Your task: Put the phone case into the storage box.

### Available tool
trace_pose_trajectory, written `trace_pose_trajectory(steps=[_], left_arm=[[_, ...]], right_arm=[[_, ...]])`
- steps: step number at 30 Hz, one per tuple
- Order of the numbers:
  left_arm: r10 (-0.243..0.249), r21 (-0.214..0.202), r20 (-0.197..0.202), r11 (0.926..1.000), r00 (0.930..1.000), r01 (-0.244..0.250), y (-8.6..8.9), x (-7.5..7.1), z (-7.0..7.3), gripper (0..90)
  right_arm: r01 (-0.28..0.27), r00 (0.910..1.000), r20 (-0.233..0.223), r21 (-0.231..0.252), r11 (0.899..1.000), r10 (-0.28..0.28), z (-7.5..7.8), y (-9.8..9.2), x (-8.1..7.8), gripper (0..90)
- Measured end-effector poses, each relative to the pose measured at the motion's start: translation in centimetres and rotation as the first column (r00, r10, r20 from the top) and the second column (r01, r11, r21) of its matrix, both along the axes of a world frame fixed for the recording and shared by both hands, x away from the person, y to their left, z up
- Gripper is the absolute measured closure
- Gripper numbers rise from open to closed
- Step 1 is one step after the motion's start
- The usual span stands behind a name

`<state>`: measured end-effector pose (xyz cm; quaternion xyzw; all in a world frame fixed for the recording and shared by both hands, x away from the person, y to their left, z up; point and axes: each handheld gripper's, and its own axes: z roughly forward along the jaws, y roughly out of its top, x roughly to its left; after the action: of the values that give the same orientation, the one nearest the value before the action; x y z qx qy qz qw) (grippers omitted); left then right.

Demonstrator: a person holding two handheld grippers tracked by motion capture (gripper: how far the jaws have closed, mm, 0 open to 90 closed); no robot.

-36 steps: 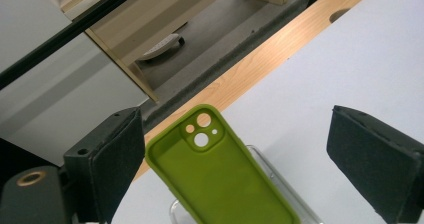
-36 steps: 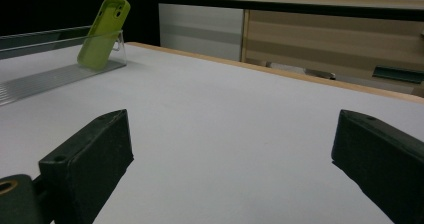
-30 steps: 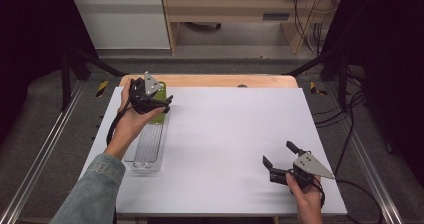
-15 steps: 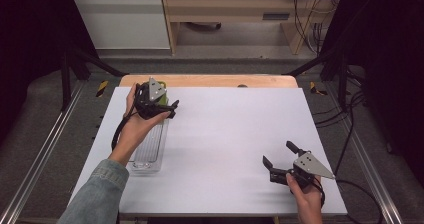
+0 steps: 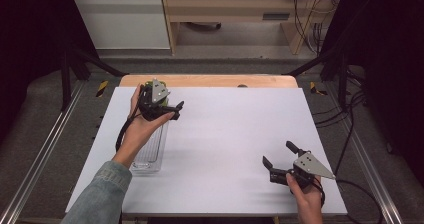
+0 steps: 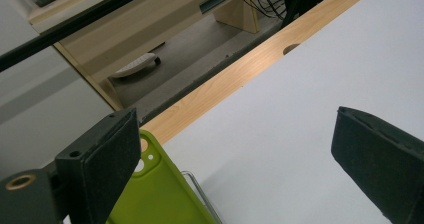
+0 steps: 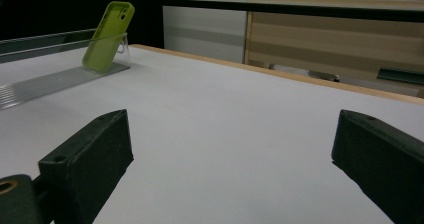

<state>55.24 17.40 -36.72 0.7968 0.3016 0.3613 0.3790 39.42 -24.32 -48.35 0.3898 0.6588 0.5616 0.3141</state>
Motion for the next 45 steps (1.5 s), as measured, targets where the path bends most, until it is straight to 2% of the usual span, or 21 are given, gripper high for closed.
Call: trace_pose_trajectory(steps=[2,10,16,20,27,35,40,45], left_arm=[[-0.005,0.007,-0.002,1.0,1.0,0.005,-0.1,-0.1,-0.2,4.8],[-0.024,-0.018,-0.007,0.9996,0.9997,0.024,-0.5,-0.8,-0.5,4.7],[-0.044,-0.013,-0.019,0.999,0.9989,0.044,-1.3,-2.3,-0.7,4.7],[-0.056,-0.033,-0.016,0.9979,0.9983,0.055,-1.8,-3.2,-0.6,4.7],[-0.088,-0.044,-0.023,0.9952,0.9959,0.087,-2.3,-4.5,-0.7,3.9],[-0.117,-0.089,-0.014,0.9894,0.9931,0.115,-2.7,-6.0,-0.6,3.7],[-0.121,-0.115,-0.008,0.9862,0.9926,0.12,-2.7,-6.4,-0.5,3.3],[-0.11,-0.16,-0.013,0.9814,0.9939,0.106,-2.3,-6.5,-0.7,3.2]], right_arm=[[0.0,1.0,0.004,-0.002,1.0,0.0,0.0,0.0,0.0,3.2],[-0.006,1.0,0.0,-0.006,1.0,0.006,0.0,0.1,0.0,3.2],[-0.007,1.0,-0.002,0.0,1.0,0.007,0.0,0.1,0.0,3.2],[-0.007,1.0,0.0,0.002,1.0,0.007,0.0,0.1,-0.1,3.2],[-0.01,1.0,-0.001,0.007,1.0,0.01,0.0,0.1,0.0,3.2],[-0.013,0.9999,-0.003,0.009,1.0,0.013,0.0,0.1,-0.1,3.2],[-0.012,0.9999,-0.006,0.01,1.0,0.012,0.0,0.1,0.0,3.2],[-0.016,0.9999,-0.003,0.012,1.0,0.016,0.0,0.0,-0.1,3.2]])
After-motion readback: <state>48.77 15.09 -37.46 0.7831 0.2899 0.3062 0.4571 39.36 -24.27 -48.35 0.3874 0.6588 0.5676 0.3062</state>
